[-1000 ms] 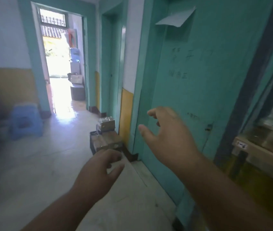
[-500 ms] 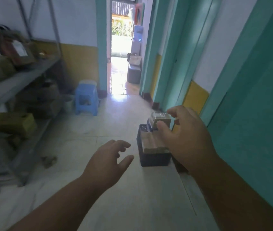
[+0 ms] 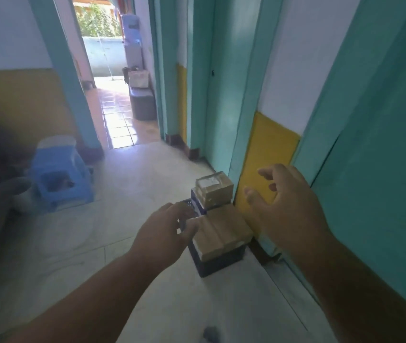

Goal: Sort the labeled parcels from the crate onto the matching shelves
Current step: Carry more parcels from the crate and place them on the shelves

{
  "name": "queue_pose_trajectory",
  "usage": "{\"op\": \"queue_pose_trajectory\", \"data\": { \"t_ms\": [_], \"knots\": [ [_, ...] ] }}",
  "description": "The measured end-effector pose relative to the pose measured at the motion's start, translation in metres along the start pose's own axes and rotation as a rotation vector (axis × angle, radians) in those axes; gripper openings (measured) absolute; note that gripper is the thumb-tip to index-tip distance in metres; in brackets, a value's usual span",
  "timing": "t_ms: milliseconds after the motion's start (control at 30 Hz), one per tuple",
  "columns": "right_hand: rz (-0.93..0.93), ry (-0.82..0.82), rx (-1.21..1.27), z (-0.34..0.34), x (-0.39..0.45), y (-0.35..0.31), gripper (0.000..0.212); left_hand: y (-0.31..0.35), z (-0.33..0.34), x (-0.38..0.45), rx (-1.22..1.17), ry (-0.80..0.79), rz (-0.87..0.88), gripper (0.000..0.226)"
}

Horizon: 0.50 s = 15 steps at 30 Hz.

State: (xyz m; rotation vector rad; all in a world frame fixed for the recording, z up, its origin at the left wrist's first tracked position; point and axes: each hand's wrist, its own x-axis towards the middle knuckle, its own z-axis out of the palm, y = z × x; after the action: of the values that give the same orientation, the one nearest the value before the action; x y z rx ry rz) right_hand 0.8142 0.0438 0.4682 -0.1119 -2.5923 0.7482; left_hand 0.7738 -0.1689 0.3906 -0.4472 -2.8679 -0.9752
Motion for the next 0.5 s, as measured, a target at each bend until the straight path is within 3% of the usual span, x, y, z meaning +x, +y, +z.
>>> {"op": "queue_pose_trajectory", "data": {
  "t_ms": [500],
  "knots": [
    [0.11,-0.002,0.012,0.165,0.324,0.095,0.042,-0.105,0.05,0.364,0.078,-0.154,-0.024,0.033]
  ]
}}
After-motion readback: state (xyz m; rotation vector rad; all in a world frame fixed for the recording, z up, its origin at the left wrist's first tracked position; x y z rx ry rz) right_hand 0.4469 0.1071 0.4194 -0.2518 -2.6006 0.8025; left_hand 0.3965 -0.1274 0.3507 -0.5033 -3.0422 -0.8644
